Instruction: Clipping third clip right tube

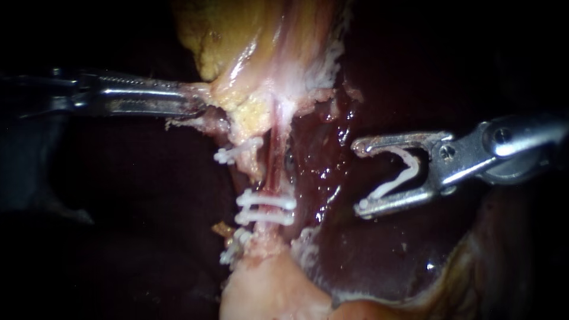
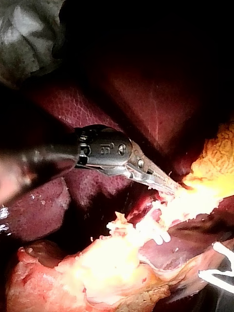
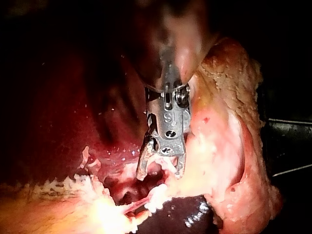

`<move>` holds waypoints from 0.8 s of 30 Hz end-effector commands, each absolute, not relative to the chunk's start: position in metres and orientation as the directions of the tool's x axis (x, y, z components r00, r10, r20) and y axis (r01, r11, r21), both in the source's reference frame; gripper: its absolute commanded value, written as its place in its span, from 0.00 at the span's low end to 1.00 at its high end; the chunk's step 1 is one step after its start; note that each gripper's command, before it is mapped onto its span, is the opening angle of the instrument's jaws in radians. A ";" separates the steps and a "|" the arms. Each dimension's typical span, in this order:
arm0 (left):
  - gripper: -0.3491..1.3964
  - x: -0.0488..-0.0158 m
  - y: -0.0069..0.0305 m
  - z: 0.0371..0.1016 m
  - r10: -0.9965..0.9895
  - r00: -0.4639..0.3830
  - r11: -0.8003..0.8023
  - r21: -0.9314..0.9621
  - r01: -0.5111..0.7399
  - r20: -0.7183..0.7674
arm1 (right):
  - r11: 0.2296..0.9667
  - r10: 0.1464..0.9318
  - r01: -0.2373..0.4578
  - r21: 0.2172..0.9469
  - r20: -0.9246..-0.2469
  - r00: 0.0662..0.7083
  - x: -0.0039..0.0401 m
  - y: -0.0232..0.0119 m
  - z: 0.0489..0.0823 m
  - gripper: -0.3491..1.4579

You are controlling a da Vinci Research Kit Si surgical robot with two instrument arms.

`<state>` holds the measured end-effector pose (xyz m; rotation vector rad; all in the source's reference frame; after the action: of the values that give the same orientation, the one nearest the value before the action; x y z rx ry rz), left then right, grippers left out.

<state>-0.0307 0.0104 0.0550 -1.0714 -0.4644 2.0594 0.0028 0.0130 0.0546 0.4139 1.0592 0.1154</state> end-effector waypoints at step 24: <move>0.00 -0.0244 0.0163 0.0446 0.762 -0.269 -0.635 -0.597 -0.491 -0.589 | 0.917 0.289 0.104 0.385 -0.821 0.492 0.0027 0.0132 0.0547 0.47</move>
<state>-0.0243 0.0163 0.0445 -1.1451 -0.3802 1.9787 0.0026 0.0132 0.0547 0.4141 1.0589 0.1163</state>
